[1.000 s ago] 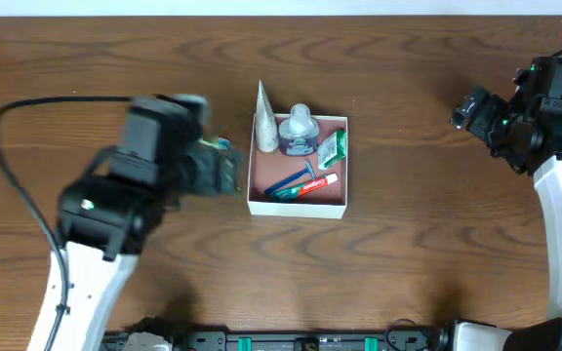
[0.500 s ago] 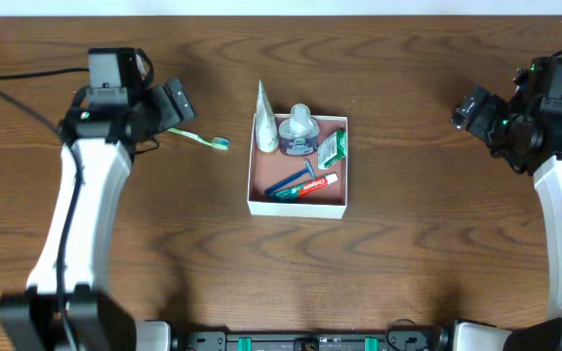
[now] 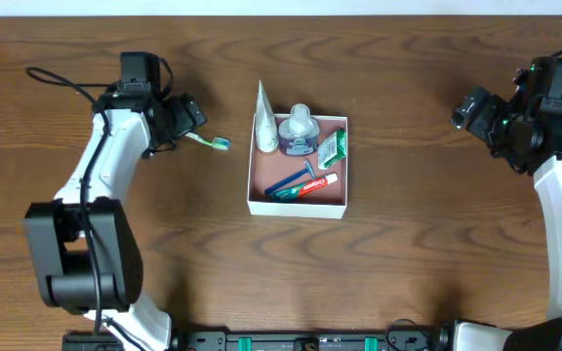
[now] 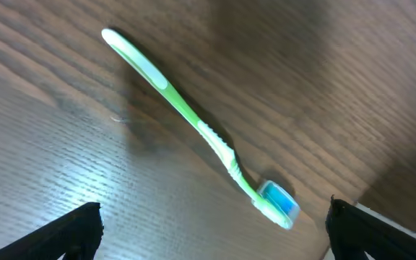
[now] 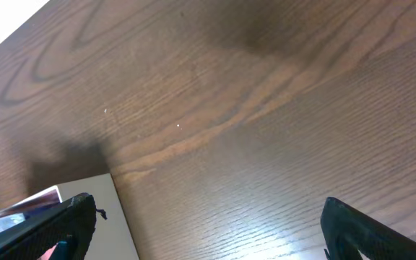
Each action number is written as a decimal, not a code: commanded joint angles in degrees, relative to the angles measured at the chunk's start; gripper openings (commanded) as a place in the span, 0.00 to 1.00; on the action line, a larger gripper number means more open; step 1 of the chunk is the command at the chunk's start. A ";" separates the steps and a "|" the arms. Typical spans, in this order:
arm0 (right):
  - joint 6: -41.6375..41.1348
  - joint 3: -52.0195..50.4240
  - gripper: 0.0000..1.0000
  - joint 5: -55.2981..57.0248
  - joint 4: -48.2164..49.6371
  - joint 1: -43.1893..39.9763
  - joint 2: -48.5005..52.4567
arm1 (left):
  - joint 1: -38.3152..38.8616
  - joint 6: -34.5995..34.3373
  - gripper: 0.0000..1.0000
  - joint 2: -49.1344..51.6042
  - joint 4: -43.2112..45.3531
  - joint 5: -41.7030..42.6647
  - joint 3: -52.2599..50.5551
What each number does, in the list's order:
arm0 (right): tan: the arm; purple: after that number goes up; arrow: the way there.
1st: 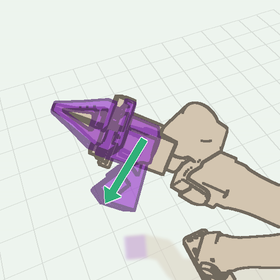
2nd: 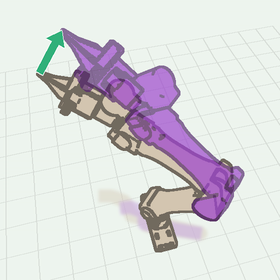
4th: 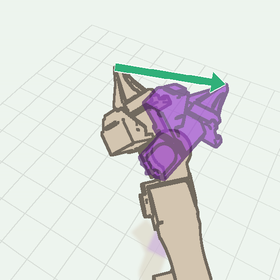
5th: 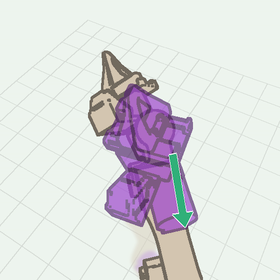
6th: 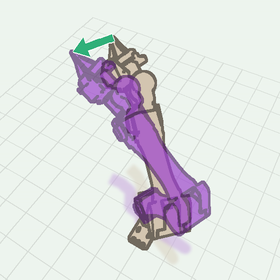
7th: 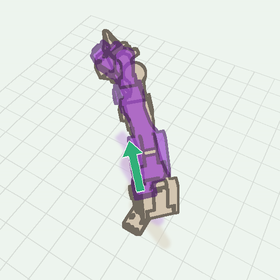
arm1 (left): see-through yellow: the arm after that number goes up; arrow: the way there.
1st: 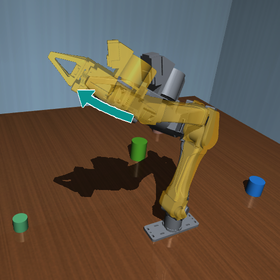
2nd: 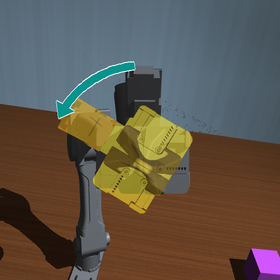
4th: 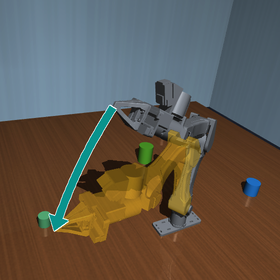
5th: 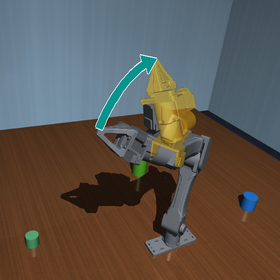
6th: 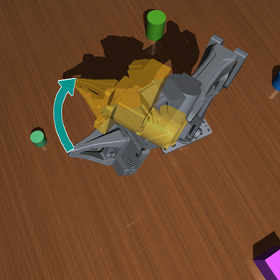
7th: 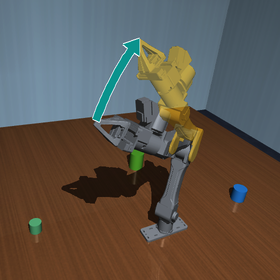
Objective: Pack container
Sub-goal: 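Withdraw the left gripper and move it above the green toothbrush, then lower the left gripper onto the toothbrush handle and close, then lift the toothbrush with the left gripper, swinging it upright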
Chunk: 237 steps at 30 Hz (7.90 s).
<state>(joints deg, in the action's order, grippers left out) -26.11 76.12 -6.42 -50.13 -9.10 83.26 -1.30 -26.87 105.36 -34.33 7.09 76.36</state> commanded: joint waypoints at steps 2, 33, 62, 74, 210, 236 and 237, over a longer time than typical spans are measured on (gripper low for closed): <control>0.46 0.48 0.99 0.20 -0.07 -0.26 0.00 | -0.28 -2.45 0.99 3.08 0.61 -0.28 0.39; 0.46 0.48 0.99 0.20 -0.07 -0.26 0.00 | -0.31 3.50 0.99 11.52 -5.55 -0.76 0.39; 0.46 0.48 0.99 0.20 -0.07 -0.26 0.00 | 3.58 42.18 0.98 11.54 -1.36 -2.86 13.97; 0.46 0.48 0.99 0.20 -0.07 -0.26 0.00 | 3.58 55.39 0.98 12.22 -1.42 -2.84 12.61; 0.46 0.48 0.99 0.20 -0.07 -0.26 0.00 | 3.06 47.47 0.43 9.75 -6.25 5.20 -4.96; 0.46 0.48 0.99 0.20 -0.07 -0.26 0.00 | 3.04 41.53 0.06 9.75 -8.59 8.98 -4.94; 0.46 0.48 0.99 0.20 -0.04 -0.26 0.00 | 3.04 41.53 0.06 9.70 -8.57 8.98 -4.79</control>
<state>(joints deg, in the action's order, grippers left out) -26.11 76.12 -6.42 -50.11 -9.10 83.26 1.72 14.96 113.80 -42.92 16.16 72.64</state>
